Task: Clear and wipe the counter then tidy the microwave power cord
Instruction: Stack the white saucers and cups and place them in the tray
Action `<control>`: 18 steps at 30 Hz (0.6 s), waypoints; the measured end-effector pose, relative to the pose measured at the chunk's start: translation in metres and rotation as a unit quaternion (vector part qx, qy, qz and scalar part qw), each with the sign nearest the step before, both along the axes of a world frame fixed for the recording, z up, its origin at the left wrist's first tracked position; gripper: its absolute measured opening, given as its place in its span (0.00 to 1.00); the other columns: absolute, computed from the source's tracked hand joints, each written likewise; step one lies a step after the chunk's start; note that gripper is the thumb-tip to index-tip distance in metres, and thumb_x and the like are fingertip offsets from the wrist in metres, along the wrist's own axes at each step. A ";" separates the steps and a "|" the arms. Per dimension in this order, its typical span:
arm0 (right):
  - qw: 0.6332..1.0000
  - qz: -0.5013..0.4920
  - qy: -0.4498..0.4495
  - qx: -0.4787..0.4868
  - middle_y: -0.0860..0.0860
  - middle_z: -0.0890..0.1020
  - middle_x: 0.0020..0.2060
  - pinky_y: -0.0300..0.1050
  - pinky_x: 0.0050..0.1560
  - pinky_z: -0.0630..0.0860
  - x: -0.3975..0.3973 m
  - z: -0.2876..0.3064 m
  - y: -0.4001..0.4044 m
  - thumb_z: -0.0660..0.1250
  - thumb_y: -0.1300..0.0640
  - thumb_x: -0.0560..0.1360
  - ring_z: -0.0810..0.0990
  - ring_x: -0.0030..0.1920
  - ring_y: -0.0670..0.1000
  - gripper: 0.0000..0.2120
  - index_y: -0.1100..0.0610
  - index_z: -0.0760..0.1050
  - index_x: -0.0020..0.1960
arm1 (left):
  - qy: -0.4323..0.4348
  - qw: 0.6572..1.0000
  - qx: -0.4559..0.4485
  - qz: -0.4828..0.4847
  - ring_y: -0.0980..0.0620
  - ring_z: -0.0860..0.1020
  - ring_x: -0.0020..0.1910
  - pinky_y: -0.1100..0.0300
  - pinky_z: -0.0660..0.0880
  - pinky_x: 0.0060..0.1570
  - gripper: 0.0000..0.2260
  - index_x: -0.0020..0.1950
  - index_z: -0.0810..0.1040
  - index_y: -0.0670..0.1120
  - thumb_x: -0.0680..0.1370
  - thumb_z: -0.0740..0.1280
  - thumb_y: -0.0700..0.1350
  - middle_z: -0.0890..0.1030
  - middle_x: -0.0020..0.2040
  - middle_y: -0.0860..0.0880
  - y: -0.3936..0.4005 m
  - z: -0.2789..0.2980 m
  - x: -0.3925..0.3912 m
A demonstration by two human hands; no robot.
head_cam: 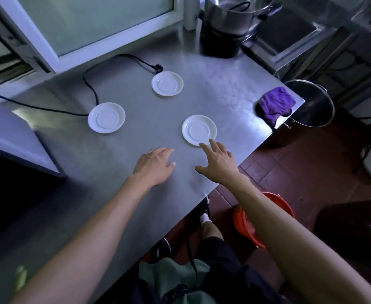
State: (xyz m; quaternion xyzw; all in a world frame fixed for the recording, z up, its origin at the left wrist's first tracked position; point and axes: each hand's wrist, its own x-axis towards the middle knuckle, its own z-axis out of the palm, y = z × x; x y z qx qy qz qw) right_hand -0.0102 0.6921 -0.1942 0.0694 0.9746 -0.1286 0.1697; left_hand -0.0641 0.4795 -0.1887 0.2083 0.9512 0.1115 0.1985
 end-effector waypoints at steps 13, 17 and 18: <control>0.987 0.153 -0.034 0.040 0.54 0.45 0.80 0.64 0.72 0.54 -0.140 -0.057 0.052 0.69 0.31 0.67 0.43 0.78 0.62 0.50 0.46 0.47 0.79 | -0.044 0.990 -0.041 0.124 0.47 0.70 0.70 0.49 0.70 0.65 0.22 0.75 0.67 0.50 0.82 0.60 0.55 0.72 0.72 0.51 0.065 -0.026 -0.092; 0.979 0.192 -0.056 0.031 0.53 0.41 0.80 0.68 0.74 0.47 -0.162 -0.068 0.053 0.68 0.28 0.65 0.38 0.78 0.63 0.54 0.45 0.42 0.79 | -0.051 0.986 -0.048 0.154 0.46 0.71 0.69 0.48 0.71 0.64 0.22 0.74 0.69 0.50 0.81 0.61 0.54 0.73 0.71 0.50 0.071 -0.028 -0.101; 0.977 0.203 -0.061 0.030 0.53 0.41 0.80 0.69 0.74 0.47 -0.166 -0.071 0.053 0.67 0.27 0.64 0.38 0.78 0.64 0.54 0.44 0.42 0.79 | -0.053 0.984 -0.049 0.162 0.46 0.71 0.69 0.48 0.71 0.64 0.22 0.74 0.69 0.50 0.81 0.62 0.54 0.73 0.71 0.51 0.071 -0.029 -0.103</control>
